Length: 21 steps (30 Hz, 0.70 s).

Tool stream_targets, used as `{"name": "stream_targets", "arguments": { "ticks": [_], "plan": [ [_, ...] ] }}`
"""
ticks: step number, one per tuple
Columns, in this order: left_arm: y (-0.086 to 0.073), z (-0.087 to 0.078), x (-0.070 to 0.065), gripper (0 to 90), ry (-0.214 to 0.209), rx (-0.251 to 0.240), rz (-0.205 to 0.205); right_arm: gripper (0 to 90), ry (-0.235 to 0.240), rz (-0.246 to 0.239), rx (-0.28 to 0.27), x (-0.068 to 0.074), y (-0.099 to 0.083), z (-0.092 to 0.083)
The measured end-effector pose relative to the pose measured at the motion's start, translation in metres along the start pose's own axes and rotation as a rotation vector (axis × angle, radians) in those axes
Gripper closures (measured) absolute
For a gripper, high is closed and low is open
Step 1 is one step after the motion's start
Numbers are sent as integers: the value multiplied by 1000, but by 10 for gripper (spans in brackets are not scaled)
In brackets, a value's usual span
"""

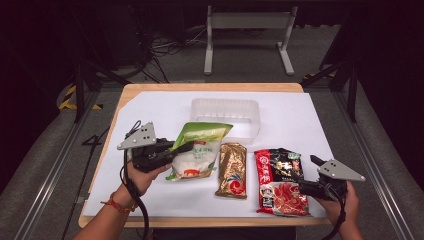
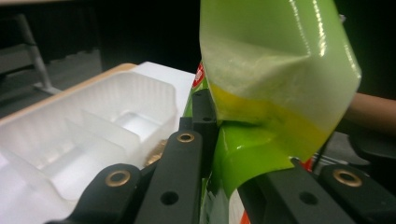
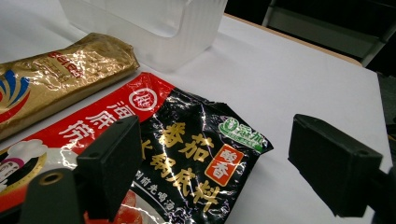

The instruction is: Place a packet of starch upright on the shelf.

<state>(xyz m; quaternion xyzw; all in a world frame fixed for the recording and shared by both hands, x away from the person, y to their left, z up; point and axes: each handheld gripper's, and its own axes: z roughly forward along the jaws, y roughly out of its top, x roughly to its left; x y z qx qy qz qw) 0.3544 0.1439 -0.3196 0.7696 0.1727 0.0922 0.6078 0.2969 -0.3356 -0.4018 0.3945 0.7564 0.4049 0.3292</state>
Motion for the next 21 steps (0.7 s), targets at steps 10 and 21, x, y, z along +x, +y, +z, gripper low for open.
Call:
{"name": "stream_targets", "arguments": {
  "ticks": [10, 21],
  "plan": [
    [16, 16, 29, 888, 84, -10, -9, 179, 1, 3, 2, 0, 0, 1],
    [30, 36, 64, 887, 201, -21, -86, 179, 3, 14, 6, 0, -1, 2]
  ]
}}
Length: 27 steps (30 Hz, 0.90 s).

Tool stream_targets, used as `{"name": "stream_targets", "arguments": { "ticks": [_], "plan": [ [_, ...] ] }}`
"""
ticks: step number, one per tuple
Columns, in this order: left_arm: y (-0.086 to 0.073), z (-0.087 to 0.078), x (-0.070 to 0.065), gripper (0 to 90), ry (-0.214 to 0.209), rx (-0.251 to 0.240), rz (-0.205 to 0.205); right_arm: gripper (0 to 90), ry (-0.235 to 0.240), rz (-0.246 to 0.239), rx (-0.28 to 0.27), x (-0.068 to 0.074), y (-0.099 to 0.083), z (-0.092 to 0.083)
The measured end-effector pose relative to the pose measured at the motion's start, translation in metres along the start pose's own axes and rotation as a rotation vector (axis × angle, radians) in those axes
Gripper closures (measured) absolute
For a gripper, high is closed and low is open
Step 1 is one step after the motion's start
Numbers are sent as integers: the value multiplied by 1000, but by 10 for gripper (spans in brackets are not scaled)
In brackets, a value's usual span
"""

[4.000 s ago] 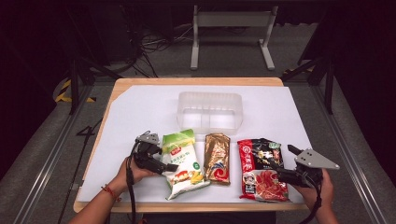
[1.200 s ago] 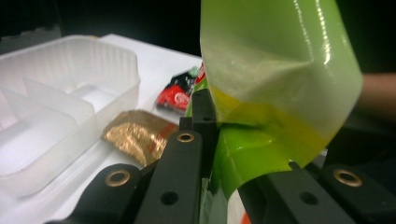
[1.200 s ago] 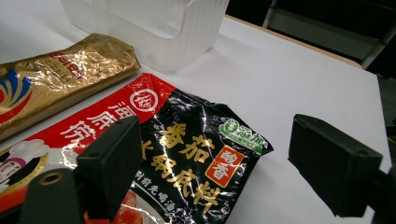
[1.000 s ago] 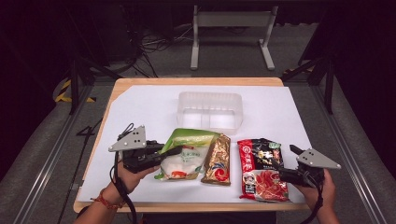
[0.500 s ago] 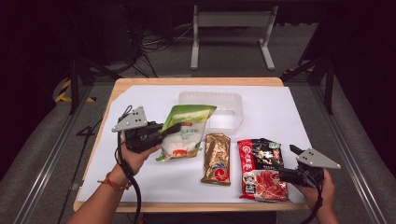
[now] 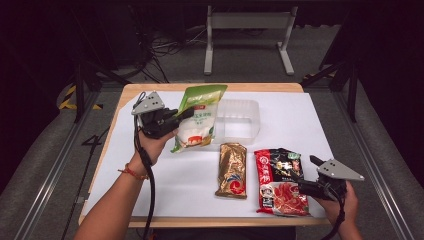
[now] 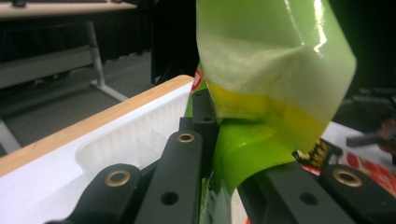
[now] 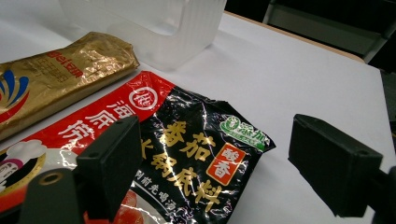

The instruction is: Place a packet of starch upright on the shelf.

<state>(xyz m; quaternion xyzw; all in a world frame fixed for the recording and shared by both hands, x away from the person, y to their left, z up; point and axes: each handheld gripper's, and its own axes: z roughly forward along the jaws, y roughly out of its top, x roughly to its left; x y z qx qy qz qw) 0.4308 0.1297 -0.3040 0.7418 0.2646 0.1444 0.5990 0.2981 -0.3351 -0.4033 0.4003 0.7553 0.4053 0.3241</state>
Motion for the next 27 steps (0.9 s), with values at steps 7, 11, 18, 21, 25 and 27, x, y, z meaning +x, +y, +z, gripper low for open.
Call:
{"name": "stream_targets", "arguments": {
  "ticks": [7, 11, 18, 21, 25, 27],
  "plan": [
    [10, 24, 18, 886, 81, -16, -45, 180, 0, 1, 1, 0, -1, 0],
    [11, 39, 24, 886, 122, -3, -48, 179, -1, 1, 8, -1, -2, 1],
    [16, 61, 31, 886, 202, 21, -35, 182, 1, -4, 7, 0, -2, 1],
    [17, 66, 34, 886, 207, 23, -48, 182, 3, -4, 7, 0, -2, 1],
    [15, 78, 37, 886, 236, 21, -72, 183, 2, -9, 11, 1, -2, 2],
    [15, 84, 39, 886, 239, 16, -93, 184, -1, -13, 13, 1, -2, 2]
  ]
}}
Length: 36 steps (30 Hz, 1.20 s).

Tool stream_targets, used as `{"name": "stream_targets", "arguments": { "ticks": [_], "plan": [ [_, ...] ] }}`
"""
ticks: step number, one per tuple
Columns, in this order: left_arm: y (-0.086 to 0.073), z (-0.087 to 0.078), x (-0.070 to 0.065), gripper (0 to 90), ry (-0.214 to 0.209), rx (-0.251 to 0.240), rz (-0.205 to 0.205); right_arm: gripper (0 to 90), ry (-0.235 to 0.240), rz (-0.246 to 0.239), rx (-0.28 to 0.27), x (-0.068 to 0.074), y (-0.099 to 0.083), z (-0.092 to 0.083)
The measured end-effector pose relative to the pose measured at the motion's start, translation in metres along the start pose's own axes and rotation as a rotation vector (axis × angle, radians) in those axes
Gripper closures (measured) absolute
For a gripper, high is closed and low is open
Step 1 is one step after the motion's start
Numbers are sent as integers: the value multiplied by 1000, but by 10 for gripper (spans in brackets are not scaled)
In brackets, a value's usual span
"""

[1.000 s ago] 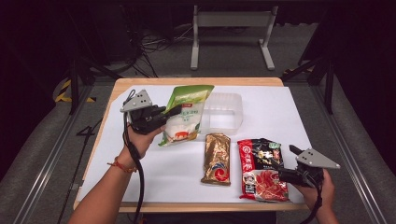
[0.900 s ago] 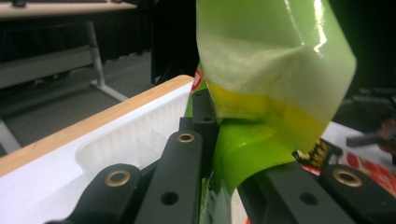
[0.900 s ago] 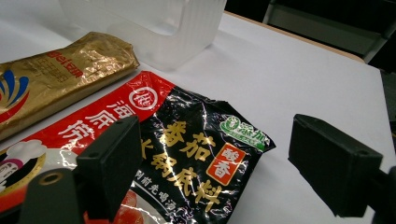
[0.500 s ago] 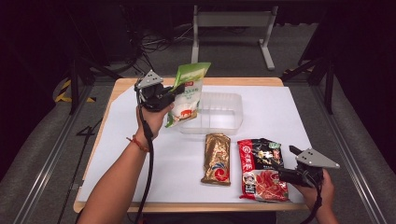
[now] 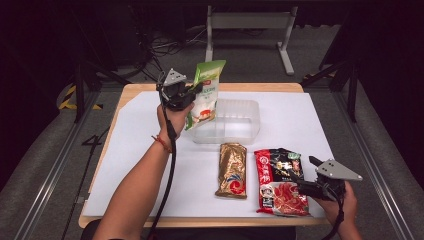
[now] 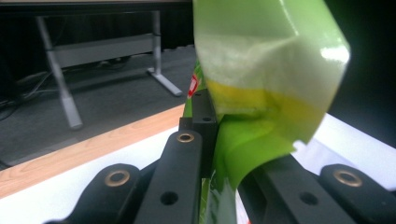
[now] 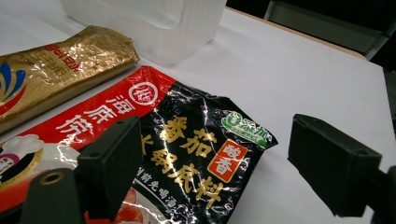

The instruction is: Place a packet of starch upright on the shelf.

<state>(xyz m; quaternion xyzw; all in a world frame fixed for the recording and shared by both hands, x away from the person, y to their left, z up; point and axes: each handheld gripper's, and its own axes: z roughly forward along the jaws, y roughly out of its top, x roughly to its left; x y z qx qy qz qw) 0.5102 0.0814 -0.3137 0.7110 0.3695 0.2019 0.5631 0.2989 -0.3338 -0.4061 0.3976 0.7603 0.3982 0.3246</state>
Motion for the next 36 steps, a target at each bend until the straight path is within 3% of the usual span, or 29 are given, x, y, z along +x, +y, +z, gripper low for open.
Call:
{"name": "stream_targets", "arguments": {
  "ticks": [2, 6, 9, 11, 13, 18, 22, 30, 32, 35, 36],
  "plan": [
    [1, 6, -2, 886, 31, -5, 14, 184, 1, -4, 1, 1, 0, 1],
    [1, 17, -4, 885, 52, -24, 3, 184, 1, -14, 3, 2, 0, 1],
    [0, 21, -6, 884, 60, -26, 1, 185, 2, -14, 3, 2, 0, 1],
    [-4, 25, -5, 881, 54, -25, -23, 185, 1, -14, 3, 1, 0, 0],
    [-8, 29, -6, 879, 66, -16, -16, 185, 1, -14, 0, 1, 0, 0],
    [-19, 31, 2, 859, 25, -9, -49, 185, 2, -20, 1, 2, 0, 1],
    [-25, 29, 5, 840, 14, 27, -20, 185, 3, -21, 3, 2, 0, 1],
    [-30, 17, 10, 752, -59, 18, 5, 186, 4, -22, 4, 3, 1, 0],
    [-34, 13, 11, 727, -67, 33, 39, 186, 6, -22, 5, 3, 0, 1],
    [-44, 8, 11, 663, -83, 94, 124, 184, 10, -20, 9, 2, 0, 1],
    [-44, 8, 11, 671, -83, 94, 124, 184, 10, -20, 9, 2, 0, 1]
  ]
}}
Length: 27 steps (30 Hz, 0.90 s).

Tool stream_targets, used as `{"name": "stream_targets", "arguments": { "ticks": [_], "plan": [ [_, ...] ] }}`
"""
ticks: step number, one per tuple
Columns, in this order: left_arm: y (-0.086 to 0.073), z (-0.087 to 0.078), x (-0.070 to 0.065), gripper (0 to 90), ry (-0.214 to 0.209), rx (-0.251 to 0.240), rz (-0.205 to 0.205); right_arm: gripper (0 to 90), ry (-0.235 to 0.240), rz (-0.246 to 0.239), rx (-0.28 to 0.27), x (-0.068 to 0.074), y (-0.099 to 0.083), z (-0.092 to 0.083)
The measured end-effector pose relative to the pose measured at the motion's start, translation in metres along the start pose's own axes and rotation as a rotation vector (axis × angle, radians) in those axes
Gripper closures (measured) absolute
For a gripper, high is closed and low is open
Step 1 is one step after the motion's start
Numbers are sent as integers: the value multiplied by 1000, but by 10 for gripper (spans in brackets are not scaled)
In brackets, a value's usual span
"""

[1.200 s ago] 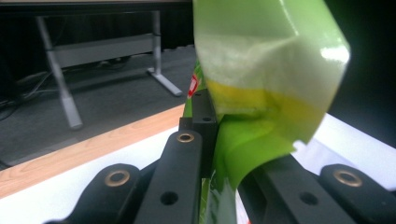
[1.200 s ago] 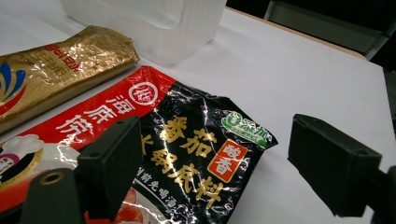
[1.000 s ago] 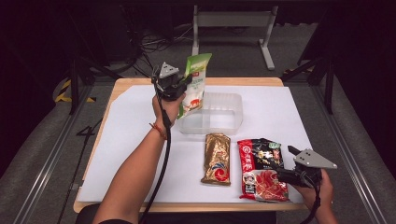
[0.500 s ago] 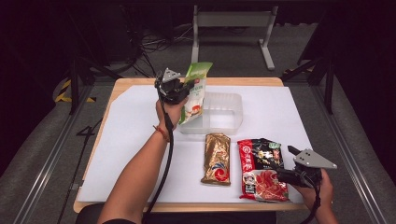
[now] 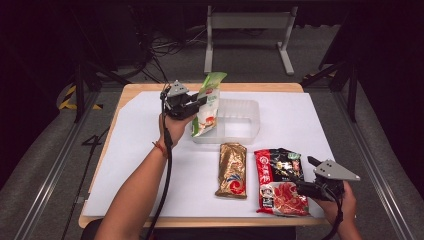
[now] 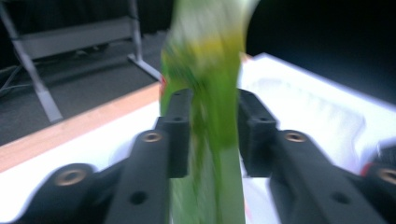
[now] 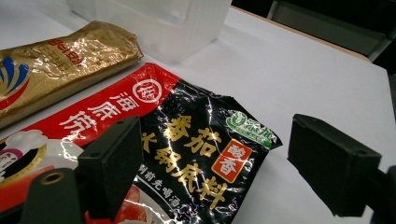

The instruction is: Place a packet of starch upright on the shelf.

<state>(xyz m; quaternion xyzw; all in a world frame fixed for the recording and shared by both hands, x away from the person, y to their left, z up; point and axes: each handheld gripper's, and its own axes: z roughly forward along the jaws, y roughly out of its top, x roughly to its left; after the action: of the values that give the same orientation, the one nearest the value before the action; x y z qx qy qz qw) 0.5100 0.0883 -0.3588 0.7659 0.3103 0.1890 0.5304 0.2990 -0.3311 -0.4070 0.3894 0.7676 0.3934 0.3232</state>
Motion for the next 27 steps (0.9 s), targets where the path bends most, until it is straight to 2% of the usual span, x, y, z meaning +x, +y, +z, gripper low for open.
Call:
{"name": "stream_targets", "arguments": {
  "ticks": [3, 4, 6, 7, 10, 15, 16, 18, 22, 27],
  "plan": [
    [-13, -5, -3, 656, -3, 49, 71, 183, -1, -7, 1, 1, 0, 0],
    [-16, -7, -3, 640, -2, 61, 82, 184, 0, -6, 1, 1, 0, 0],
    [-23, -12, -4, 637, -15, 61, 86, 184, -1, -5, 2, 1, 0, 0],
    [-26, -18, -4, 638, -23, 68, 106, 184, -1, -5, 3, 1, 0, 0],
    [-32, -26, -4, 642, -38, 62, 109, 183, -1, -3, 5, 1, 0, 1],
    [-40, -36, -5, 672, -68, 94, 142, 184, -1, -10, 10, 2, 0, 1],
    [-41, -36, -6, 710, -70, 105, 157, 184, -1, -10, 10, 2, 0, 1],
    [-43, -35, -7, 779, -62, 137, 179, 183, -1, -12, 10, 2, 0, 1],
    [-48, -28, -8, 887, -65, 187, 184, 184, 2, -18, 8, 3, 1, 1],
    [-52, -14, -18, 898, -37, 274, 254, 184, 0, -25, 4, 3, 1, 0]
  ]
}}
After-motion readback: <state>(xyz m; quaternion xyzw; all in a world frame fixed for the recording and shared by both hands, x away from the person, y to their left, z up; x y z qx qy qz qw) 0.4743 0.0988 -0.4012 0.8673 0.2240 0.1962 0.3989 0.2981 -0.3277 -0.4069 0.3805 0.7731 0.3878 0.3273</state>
